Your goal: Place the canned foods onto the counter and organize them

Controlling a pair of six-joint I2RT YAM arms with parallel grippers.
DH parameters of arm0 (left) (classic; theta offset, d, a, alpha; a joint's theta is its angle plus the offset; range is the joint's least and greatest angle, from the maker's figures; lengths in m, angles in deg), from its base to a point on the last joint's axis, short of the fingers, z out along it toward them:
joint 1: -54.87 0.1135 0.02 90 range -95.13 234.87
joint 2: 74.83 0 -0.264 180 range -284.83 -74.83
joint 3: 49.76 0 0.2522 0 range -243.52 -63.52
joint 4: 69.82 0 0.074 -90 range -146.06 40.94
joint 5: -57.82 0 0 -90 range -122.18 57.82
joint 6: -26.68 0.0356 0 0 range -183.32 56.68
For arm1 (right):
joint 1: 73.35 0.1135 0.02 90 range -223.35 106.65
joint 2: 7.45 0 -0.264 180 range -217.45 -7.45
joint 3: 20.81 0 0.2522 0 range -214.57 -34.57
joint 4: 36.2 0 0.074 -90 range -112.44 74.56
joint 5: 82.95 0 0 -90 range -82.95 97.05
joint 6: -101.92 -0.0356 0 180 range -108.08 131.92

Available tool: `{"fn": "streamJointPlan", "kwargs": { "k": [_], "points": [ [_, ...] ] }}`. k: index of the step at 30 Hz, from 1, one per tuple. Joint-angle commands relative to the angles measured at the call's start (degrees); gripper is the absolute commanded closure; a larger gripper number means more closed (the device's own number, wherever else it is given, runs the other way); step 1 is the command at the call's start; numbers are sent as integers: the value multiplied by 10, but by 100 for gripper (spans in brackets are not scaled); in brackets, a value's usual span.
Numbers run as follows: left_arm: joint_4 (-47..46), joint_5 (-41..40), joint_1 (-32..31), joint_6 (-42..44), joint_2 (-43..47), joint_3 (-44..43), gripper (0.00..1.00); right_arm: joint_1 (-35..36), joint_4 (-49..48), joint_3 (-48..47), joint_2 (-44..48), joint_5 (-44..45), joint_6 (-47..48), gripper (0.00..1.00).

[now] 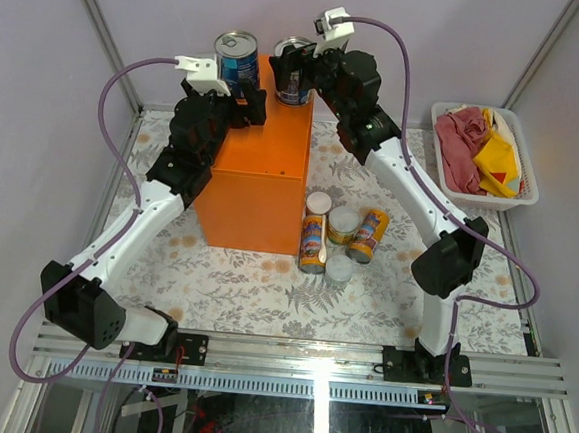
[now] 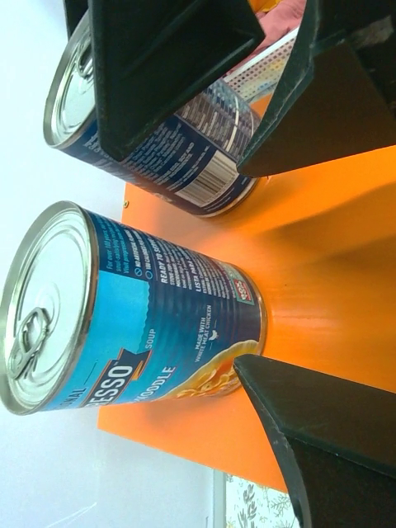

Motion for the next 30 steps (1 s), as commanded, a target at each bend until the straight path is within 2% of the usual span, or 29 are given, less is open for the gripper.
{"fn": "streamJointPlan", "kwargs": {
  "k": [1,14,21,30],
  "points": [
    [-33,-26,3,19,-5,-22,13,7,-74,-3,59,-13,-14,1],
    [-43,-14,34,11,-33,-36,21,6,-84,-25,37,-18,-18,2],
    [-55,-4,46,11,-47,-42,22,6,-94,-53,4,-23,-22,6],
    [-76,1,59,-7,-69,-44,23,6,-100,-75,-31,-24,-20,6]
  ]
}}
